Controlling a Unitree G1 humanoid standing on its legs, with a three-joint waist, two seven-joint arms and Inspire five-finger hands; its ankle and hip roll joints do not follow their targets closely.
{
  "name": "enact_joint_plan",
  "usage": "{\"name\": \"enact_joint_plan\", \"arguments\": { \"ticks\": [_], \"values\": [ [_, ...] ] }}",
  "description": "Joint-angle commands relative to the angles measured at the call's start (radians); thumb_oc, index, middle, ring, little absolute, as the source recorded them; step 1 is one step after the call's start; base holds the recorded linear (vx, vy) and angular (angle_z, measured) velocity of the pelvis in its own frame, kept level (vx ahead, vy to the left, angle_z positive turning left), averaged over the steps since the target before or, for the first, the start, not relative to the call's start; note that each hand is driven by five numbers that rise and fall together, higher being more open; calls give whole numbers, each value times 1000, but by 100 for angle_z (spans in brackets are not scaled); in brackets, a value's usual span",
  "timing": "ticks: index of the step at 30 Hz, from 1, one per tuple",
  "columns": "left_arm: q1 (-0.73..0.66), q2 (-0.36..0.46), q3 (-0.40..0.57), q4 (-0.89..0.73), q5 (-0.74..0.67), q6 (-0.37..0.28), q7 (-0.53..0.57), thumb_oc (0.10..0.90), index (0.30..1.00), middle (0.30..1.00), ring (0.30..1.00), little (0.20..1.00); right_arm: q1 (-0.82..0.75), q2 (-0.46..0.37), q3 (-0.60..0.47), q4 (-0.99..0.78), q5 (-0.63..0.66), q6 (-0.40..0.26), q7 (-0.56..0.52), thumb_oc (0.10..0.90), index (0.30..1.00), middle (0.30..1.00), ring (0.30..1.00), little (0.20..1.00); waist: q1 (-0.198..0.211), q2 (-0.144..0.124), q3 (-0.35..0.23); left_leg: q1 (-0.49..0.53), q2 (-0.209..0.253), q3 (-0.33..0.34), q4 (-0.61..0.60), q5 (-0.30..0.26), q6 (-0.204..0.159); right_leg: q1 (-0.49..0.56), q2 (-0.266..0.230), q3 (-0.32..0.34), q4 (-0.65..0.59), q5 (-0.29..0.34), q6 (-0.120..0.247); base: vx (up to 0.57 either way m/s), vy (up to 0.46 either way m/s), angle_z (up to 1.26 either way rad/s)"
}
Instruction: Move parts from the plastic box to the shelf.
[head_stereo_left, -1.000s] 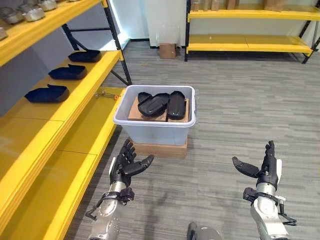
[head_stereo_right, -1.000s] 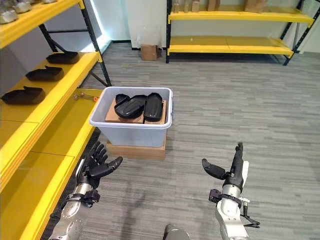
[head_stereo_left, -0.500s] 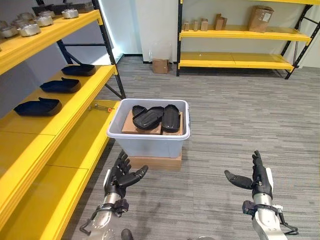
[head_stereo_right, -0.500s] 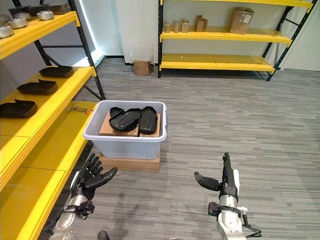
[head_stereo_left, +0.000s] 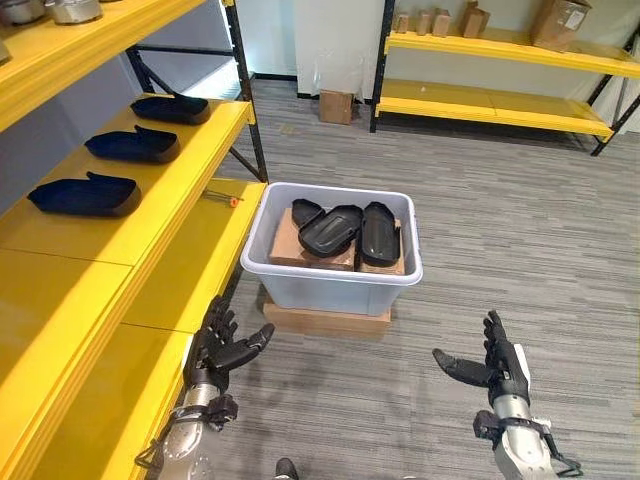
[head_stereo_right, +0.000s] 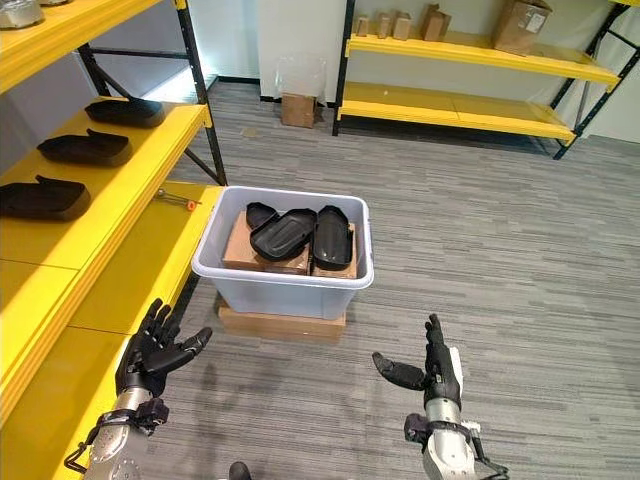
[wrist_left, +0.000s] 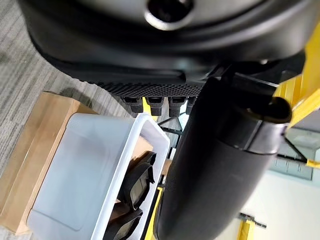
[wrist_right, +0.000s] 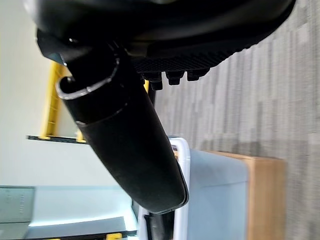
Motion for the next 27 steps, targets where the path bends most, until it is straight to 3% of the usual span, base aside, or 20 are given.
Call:
{"name": "enact_joint_plan", "arguments": {
  "ticks": [1, 4, 5, 7, 8, 9, 10, 11, 13, 15, 17, 18, 22, 27],
  "values": [
    [-65, 62, 27, -156, 69, -113, -21, 900, 1000, 1000, 1000, 1000, -72, -43, -44, -84, -30, -107, -67, 900, 1000, 1000, 1000, 1000, 33, 16, -44, -24, -10, -52, 51, -90, 40, 43, -15, -66, 134, -3, 26, 70, 189, -27],
    [-81, 71, 27, -139, 66, -110, 11, 900, 1000, 1000, 1000, 1000, -94, -37, -36, -73, -38, -112, -102, 900, 1000, 1000, 1000, 1000, 48, 23, -50, -9, -37, -39, 34, -103, 60, 29, -37, -95, 196, 41, 30, 46, 256, -25],
    [-97, 74, 31, -127, 62, -109, -15, 900, 1000, 1000, 1000, 1000, -113, -32, -29, -73, -47, -106, -135, 900, 1000, 1000, 1000, 1000, 67, 30, -59, 2, -61, -21, 11, -107, 77, 28, -59, -143, 255, 76, 38, 31, 244, -16],
    [-95, 71, 28, -137, 73, -106, -25, 900, 1000, 1000, 1000, 1000, -128, -26, -29, -78, -55, -95, -153, 900, 1000, 1000, 1000, 1000, 75, 42, -60, 22, -77, -13, -20, -109, 91, -7, -60, -159, 338, 97, 45, 36, 240, -26],
    [-97, 73, 25, -140, 74, -98, -27, 900, 1000, 1000, 1000, 1000, -131, -25, -29, -81, -59, -91, -158, 900, 1000, 1000, 1000, 1000, 69, 45, -57, 28, -81, -14, -26, -112, 93, -20, -40, -152, 332, 81, 42, 70, 190, -42],
    [-110, 76, 15, -143, 80, -71, -13, 900, 1000, 1000, 1000, 1000, -134, -32, -27, -84, -59, -94, -159, 900, 1000, 1000, 1000, 1000, 41, 50, -49, 53, -89, -30, -39, -118, 93, -73, 27, -124, 312, 54, 31, 62, 94, -21],
    [-113, 76, 13, -142, 80, -70, -8, 900, 1000, 1000, 1000, 1000, -135, -33, -26, -85, -58, -95, -157, 900, 1000, 1000, 1000, 1000, 36, 52, -48, 58, -90, -32, -42, -119, 93, -85, 36, -121, 311, 50, 29, 92, 113, -4],
    [-130, 72, 1, -134, 74, -56, 3, 900, 1000, 1000, 1000, 1000, -133, -40, -26, -89, -41, -100, -140, 900, 1000, 1000, 1000, 1000, 7, 58, -38, 85, -93, -41, -51, -127, 88, -144, 63, -116, 282, 44, 21, 61, 64, 22],
    [-134, 69, -3, -129, 64, -53, 5, 900, 1000, 1000, 1000, 1000, -132, -43, -30, -95, -31, -97, -126, 900, 1000, 1000, 1000, 1000, -3, 59, -34, 99, -93, -39, -57, -130, 84, -163, 66, -125, 248, 47, 18, 72, 30, 30],
    [-135, 59, -6, -132, 35, -40, -3, 900, 1000, 1000, 1000, 1000, -127, -43, -37, -108, -27, -97, -110, 900, 1000, 1000, 1000, 1000, -22, 54, -23, 135, -101, -32, -62, -154, 72, -207, 40, -152, 96, 116, 34, 129, -36, 19],
    [-124, 52, -18, -142, 29, -34, -20, 900, 1000, 1000, 1000, 1000, -123, -33, -47, -120, -39, -104, -121, 900, 1000, 1000, 1000, 1000, -37, 37, -12, 150, -117, -39, -52, -176, 69, -238, 6, -124, -53, 245, 59, 161, -132, 10],
    [-122, 51, -27, -140, 41, -35, -32, 900, 1000, 1000, 1000, 1000, -121, -28, -52, -123, -50, -108, -128, 900, 1000, 1000, 1000, 1000, -42, 36, -9, 158, -117, -51, -48, -186, 67, -249, -4, -105, -107, 266, 68, 184, -143, 27],
    [-110, 58, -71, -137, 83, -36, -55, 900, 1000, 1000, 1000, 1000, -110, -15, -69, -144, -71, -102, -154, 900, 1000, 1000, 1000, 1000, -58, 48, 0, 195, -95, -74, -18, -227, 55, -252, -24, -71, -227, 282, 94, 292, -92, 50],
    [-97, 63, -87, -140, 73, -14, -66, 900, 1000, 1000, 1000, 1000, -81, -25, -89, -172, -83, -121, -173, 900, 1000, 1000, 1000, 1000, -85, 24, -10, 204, -98, -77, 49, -259, 54, -223, -34, -30, -263, 299, 82, 353, -142, 53]
  ]
}}
